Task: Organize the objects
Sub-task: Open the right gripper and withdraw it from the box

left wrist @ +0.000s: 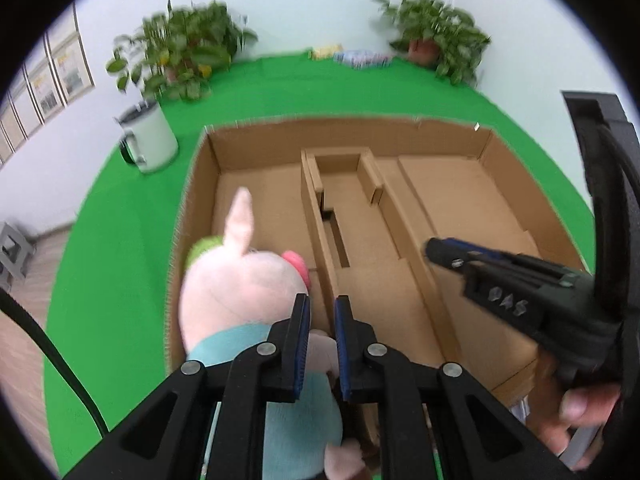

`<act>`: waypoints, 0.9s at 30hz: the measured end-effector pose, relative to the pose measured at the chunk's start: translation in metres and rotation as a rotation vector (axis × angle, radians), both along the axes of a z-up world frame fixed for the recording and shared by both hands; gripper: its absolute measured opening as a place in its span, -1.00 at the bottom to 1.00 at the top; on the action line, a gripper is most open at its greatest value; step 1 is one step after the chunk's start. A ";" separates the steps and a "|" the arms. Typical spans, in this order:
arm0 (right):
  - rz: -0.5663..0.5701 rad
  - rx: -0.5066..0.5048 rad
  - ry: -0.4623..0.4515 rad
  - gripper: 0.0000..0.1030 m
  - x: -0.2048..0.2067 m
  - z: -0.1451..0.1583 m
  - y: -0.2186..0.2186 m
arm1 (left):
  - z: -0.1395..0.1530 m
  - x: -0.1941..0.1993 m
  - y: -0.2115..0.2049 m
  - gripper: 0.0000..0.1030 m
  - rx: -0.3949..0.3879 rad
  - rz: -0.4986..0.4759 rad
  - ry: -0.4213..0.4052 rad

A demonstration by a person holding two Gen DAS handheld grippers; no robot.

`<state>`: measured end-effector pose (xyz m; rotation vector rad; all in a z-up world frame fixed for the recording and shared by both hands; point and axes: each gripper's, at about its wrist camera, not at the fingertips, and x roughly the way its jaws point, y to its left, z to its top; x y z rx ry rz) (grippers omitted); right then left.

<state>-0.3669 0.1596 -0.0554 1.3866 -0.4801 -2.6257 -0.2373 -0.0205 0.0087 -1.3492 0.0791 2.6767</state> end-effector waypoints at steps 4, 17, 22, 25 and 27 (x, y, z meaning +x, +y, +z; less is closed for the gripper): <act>-0.049 0.113 0.129 0.26 0.040 0.035 0.018 | 0.029 0.038 0.002 -0.24 -0.001 -0.015 0.155; -0.005 0.253 0.427 0.96 0.233 0.087 0.055 | 0.062 0.130 0.013 0.50 0.066 -0.001 0.390; 0.172 0.190 0.348 0.98 0.282 0.053 0.031 | 0.040 0.152 0.005 0.51 0.063 0.001 0.333; 0.243 0.206 0.275 0.96 0.297 0.023 0.012 | 0.023 0.162 0.000 0.51 0.102 0.006 0.279; 0.262 0.190 0.238 0.94 0.299 0.010 0.002 | 0.012 0.166 -0.005 0.51 0.111 0.022 0.251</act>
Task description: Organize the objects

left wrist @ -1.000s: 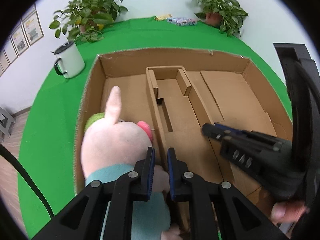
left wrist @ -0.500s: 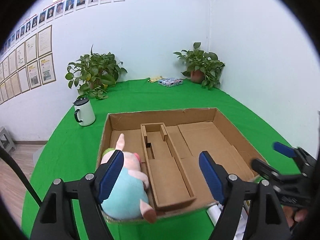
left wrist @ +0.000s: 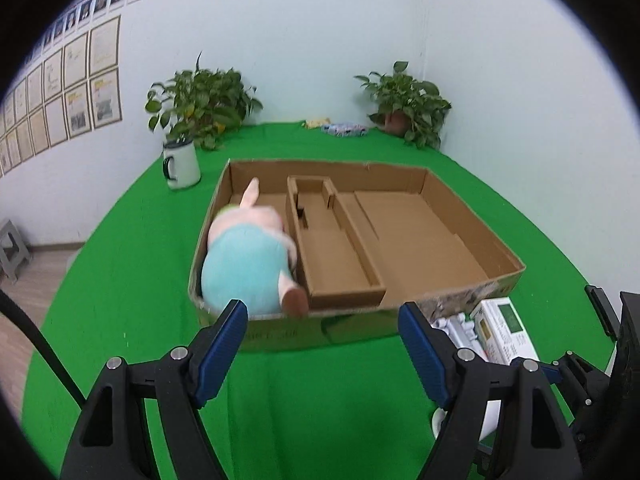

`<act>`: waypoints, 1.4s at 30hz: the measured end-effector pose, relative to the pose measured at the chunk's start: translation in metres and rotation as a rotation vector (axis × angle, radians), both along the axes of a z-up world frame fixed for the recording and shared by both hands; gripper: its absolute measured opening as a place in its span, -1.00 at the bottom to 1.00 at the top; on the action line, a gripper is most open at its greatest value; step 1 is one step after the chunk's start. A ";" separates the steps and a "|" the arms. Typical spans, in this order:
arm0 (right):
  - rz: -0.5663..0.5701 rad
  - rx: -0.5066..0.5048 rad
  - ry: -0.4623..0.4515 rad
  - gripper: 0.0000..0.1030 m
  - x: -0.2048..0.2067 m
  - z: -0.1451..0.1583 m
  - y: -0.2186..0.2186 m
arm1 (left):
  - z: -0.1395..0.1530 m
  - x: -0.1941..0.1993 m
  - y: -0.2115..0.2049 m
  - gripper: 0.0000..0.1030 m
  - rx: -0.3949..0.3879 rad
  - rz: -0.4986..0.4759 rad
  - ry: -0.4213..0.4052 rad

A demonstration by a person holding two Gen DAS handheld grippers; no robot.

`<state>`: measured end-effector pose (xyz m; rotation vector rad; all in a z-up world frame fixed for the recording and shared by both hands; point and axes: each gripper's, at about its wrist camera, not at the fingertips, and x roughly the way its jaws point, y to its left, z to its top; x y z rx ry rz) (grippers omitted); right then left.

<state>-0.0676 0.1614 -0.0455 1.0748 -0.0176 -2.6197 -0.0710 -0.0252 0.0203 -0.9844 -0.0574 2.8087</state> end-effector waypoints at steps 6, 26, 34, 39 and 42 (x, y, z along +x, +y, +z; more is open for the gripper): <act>0.007 -0.039 0.036 0.89 -0.019 0.025 -0.002 | -0.011 0.000 -0.022 0.51 0.026 0.048 -0.031; -0.045 0.043 -0.356 -0.79 -0.209 0.001 -0.026 | -0.024 0.011 -0.057 0.50 0.065 0.101 -0.064; 0.050 0.100 -0.334 -0.75 -0.201 0.001 -0.030 | -0.021 0.007 -0.048 0.50 0.060 0.073 -0.066; 0.084 0.106 -0.301 -0.74 -0.198 0.003 -0.035 | -0.014 -0.005 -0.039 0.50 0.067 0.046 -0.061; 0.098 0.114 -0.285 -0.73 -0.190 0.003 -0.034 | -0.010 -0.013 -0.032 0.50 0.069 0.031 -0.058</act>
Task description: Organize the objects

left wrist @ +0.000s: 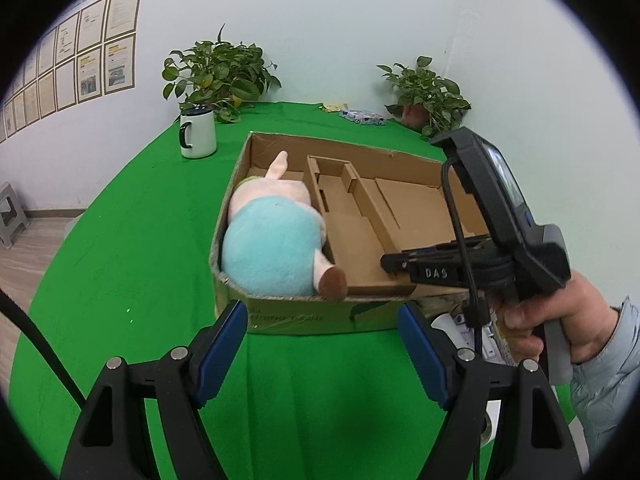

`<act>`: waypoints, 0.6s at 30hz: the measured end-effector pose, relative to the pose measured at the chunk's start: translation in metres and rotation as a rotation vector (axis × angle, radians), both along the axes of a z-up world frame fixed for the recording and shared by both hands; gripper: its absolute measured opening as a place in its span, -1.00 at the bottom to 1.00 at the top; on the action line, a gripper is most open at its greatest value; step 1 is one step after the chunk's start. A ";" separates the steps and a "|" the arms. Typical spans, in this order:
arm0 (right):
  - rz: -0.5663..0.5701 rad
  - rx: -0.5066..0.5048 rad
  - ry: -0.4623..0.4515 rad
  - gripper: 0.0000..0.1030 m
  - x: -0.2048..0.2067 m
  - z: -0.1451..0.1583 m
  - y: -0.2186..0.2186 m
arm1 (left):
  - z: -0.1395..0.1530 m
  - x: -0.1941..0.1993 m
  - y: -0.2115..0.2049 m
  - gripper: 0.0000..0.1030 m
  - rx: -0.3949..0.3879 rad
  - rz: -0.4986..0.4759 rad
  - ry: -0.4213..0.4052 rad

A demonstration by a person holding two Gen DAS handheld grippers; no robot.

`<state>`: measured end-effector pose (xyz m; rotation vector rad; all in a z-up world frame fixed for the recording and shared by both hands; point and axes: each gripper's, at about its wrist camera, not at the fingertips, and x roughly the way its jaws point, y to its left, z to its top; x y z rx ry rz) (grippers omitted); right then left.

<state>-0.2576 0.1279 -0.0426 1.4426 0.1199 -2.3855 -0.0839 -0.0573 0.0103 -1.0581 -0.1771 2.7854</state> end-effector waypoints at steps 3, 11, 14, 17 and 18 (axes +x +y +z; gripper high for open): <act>0.003 -0.027 0.001 -0.73 0.002 -0.001 0.006 | 0.003 -0.005 0.008 0.50 -0.014 -0.012 0.006; 0.012 -0.020 0.021 -0.68 -0.002 -0.002 -0.002 | -0.001 -0.006 0.014 0.50 -0.042 -0.014 -0.002; 0.011 -0.053 0.032 -0.51 -0.006 0.000 0.000 | -0.002 -0.006 0.015 0.50 -0.045 -0.012 -0.010; -0.028 -0.085 0.070 0.36 0.005 0.012 0.012 | -0.003 -0.004 0.016 0.50 -0.043 -0.016 -0.015; -0.046 -0.084 0.115 0.46 0.017 0.021 0.019 | -0.004 -0.003 0.016 0.50 -0.043 -0.019 -0.017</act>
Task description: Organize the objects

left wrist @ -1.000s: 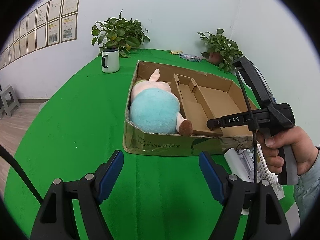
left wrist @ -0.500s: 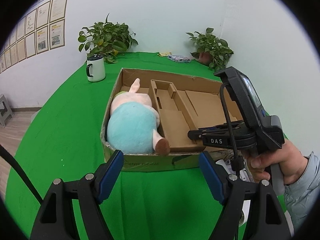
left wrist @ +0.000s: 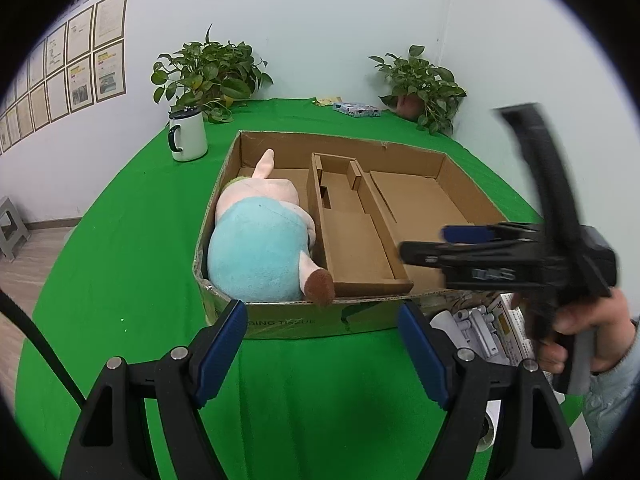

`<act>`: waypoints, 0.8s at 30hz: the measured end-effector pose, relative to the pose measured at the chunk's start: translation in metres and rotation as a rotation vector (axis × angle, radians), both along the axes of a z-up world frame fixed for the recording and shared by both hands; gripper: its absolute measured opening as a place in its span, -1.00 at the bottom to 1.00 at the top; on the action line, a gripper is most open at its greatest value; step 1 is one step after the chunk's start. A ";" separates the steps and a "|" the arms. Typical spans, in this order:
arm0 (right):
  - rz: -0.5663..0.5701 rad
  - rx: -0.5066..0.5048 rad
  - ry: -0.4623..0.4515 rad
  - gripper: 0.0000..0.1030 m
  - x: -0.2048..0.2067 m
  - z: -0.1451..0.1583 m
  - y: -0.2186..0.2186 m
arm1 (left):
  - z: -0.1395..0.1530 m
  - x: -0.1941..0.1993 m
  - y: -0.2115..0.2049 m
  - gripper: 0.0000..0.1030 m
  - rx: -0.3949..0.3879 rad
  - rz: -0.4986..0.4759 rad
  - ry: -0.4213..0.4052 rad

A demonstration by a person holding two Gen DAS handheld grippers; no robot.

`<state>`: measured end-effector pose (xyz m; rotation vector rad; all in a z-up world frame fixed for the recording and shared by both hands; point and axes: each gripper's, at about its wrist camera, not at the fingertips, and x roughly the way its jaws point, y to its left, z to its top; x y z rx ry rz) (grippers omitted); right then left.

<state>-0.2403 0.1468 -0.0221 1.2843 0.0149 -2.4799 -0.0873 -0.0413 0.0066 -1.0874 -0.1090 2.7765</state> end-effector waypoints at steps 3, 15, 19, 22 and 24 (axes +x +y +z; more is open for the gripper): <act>-0.048 0.025 0.090 0.59 0.049 0.017 0.020 | -0.005 0.000 0.000 0.50 0.002 0.000 -0.013; -0.003 -0.068 0.006 0.61 0.178 -0.024 0.024 | 0.018 -0.044 0.036 0.51 -0.036 -0.112 0.013; 0.006 -0.079 0.020 0.61 0.177 -0.024 0.019 | 0.014 -0.075 0.067 0.50 -0.061 -0.191 -0.047; 0.015 -0.115 0.029 0.61 0.171 -0.021 0.020 | -0.006 -0.095 0.085 0.50 -0.049 -0.216 -0.140; 0.020 -0.126 0.023 0.61 0.168 -0.021 0.021 | -0.022 -0.104 0.090 0.45 -0.014 -0.217 -0.217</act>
